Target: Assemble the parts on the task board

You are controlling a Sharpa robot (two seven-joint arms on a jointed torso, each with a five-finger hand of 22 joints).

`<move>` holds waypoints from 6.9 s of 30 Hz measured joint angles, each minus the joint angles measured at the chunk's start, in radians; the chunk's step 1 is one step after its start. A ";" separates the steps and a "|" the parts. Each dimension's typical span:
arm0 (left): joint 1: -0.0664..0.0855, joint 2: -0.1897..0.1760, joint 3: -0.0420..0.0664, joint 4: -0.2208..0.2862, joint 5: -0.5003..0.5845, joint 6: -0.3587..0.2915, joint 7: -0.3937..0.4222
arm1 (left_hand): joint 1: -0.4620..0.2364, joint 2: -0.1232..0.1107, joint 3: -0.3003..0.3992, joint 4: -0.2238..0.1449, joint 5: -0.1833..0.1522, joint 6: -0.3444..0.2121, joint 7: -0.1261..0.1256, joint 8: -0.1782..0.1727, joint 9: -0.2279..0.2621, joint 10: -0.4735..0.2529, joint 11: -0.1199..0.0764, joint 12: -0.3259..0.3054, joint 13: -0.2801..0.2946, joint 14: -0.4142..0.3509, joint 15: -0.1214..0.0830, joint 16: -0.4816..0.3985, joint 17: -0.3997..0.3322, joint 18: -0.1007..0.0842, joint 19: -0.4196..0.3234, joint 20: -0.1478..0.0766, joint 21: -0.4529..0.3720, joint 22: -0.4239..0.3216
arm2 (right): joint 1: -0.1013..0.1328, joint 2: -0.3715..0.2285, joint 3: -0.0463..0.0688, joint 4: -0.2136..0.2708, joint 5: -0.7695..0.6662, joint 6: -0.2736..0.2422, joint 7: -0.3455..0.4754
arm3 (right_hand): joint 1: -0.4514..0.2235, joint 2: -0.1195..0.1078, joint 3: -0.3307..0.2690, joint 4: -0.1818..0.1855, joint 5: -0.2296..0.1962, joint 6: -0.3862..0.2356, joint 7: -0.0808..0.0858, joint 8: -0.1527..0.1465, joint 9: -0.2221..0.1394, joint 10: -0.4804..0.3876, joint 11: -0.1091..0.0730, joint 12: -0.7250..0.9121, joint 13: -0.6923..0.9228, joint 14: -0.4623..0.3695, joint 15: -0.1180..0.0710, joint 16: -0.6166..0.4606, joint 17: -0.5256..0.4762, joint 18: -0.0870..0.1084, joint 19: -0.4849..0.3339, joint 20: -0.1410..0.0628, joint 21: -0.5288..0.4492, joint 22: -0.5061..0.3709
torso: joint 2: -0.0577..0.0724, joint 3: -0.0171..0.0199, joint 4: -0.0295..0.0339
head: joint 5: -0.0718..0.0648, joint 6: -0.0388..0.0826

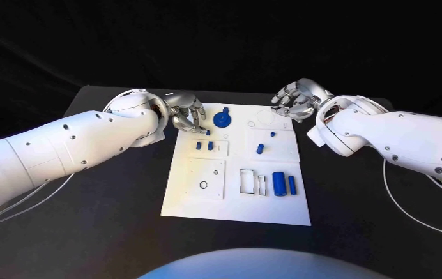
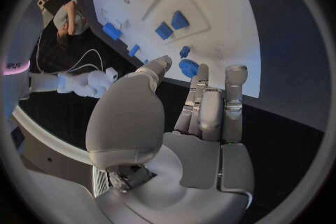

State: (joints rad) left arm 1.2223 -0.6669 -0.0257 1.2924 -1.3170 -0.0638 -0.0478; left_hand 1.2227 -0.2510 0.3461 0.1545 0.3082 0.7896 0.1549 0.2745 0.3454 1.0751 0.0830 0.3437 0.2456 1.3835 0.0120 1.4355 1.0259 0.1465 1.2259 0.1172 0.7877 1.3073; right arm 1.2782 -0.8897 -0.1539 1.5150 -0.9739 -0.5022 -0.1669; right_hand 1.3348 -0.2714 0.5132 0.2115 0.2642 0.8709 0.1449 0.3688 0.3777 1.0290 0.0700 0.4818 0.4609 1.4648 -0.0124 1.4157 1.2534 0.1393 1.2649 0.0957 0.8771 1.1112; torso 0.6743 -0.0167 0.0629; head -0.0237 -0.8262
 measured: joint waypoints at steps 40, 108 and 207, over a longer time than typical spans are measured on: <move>-0.001 -0.221 0.009 0.187 1.228 -0.060 0.387 | 0.113 0.071 0.013 0.032 0.023 0.037 0.015 0.049 -0.009 -0.067 0.024 0.058 0.014 -0.267 0.019 -0.239 -0.510 0.024 -0.150 0.022 -0.317 -0.059 | -0.068 0.032 -0.002 -0.019 -0.638 0.251 -0.023 | 0.021 0.001 -0.012 -0.102 -0.053 0.081 0.012 -0.079 -0.035 0.044 0.025 -0.309 -0.252 -0.002 0.027 0.012 0.012 0.000 0.045 0.018 0.068 0.070 | 0.003 -0.0002 -0.0007 | -0.037 0.003; -0.002 -0.206 0.008 0.168 1.236 -0.039 0.369 | 0.113 0.071 0.018 0.026 0.048 0.002 0.023 0.049 -0.015 -0.067 0.024 0.062 0.007 -0.267 0.019 -0.248 -0.520 0.023 -0.150 0.022 -0.328 -0.073 | -0.073 0.010 0.010 0.246 -0.723 0.105 -0.118 | 0.026 0.050 0.163 -0.188 -0.060 0.188 -0.025 -0.044 0.029 0.211 0.006 -0.390 -0.274 0.004 -0.001 0.054 0.054 -0.016 0.093 -0.012 0.182 0.166 | 0.001 0.0000 -0.0012 | -0.014 0.015; -0.002 -0.181 0.006 0.152 1.220 -0.045 0.341 | 0.117 0.067 0.029 0.015 0.113 -0.025 0.029 0.084 -0.008 -0.094 0.030 0.066 -0.005 -0.277 0.029 -0.258 -0.530 0.023 -0.147 0.026 -0.336 -0.086 | -0.218 0.226 -0.003 0.164 -0.763 0.144 -0.092 | -0.090 -0.013 0.128 -0.178 -0.079 0.079 0.023 -0.122 0.009 0.075 0.037 -0.417 -0.310 0.002 0.027 0.023 0.001 -0.016 0.035 0.024 0.029 0.090 | 0.000 -0.0025 -0.0019 | 0.089 -0.031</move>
State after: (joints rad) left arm 1.2202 -0.8483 -0.0202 1.4445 -0.0966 -0.1089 0.2934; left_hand 1.3398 -0.1843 0.3754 0.1697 0.4217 0.7649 0.1838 0.3585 0.3370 0.9810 0.1128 0.4095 0.2405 1.1060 0.0413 1.1779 0.4961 0.1699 1.0792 0.1432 0.4520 1.2214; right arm 1.0607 -0.6635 -0.1572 1.6788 -1.7364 -0.3585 -0.2592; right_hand 1.2445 -0.2845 0.6412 0.0334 0.1852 0.9503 0.1675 0.2463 0.3872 1.1043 0.1070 0.0645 0.1510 1.4666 0.0144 1.4390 1.2543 0.1234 1.2997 0.1198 0.9058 1.2010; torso 0.6747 -0.0192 0.0610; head 0.0655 -0.8569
